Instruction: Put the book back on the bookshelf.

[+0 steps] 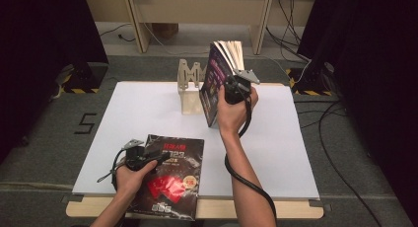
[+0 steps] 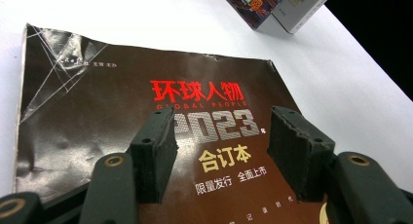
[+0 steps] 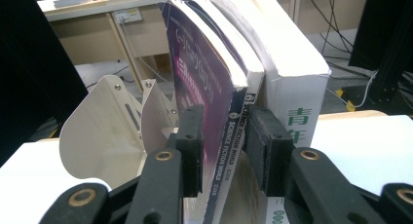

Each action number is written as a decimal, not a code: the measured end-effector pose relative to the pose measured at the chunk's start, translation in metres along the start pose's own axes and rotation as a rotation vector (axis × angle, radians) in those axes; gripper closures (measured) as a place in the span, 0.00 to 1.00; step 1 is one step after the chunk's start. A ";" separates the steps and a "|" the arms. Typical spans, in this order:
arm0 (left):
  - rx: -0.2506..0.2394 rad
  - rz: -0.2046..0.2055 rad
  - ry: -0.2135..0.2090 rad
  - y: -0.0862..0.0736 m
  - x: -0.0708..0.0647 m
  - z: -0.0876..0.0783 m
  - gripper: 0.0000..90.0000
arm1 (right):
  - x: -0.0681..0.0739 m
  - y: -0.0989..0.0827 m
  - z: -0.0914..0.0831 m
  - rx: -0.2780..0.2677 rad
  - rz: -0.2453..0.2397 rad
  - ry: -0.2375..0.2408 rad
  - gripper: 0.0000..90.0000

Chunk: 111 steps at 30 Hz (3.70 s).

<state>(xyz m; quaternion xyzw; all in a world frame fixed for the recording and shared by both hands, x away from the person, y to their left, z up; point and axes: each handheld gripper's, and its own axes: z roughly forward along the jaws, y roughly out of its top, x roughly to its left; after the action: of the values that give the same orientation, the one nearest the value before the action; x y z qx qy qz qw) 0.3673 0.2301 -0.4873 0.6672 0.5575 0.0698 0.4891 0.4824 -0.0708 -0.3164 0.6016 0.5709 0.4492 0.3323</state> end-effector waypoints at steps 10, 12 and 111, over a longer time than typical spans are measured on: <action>-0.004 -0.001 -0.003 0.000 0.000 0.000 0.47 | 0.001 -0.006 0.003 -0.009 -0.005 -0.026 0.77; -0.003 -0.002 -0.002 0.000 0.000 0.000 0.47 | 0.002 -0.006 0.003 -0.011 -0.011 -0.034 0.76; 0.015 -0.009 -0.020 -0.001 0.000 0.004 0.48 | 0.049 0.064 0.079 0.281 -0.226 0.045 0.82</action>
<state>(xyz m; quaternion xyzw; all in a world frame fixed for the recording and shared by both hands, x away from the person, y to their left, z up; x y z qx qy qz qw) 0.3689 0.2278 -0.4900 0.6690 0.5560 0.0567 0.4900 0.5769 -0.0218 -0.2801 0.5640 0.6992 0.3381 0.2805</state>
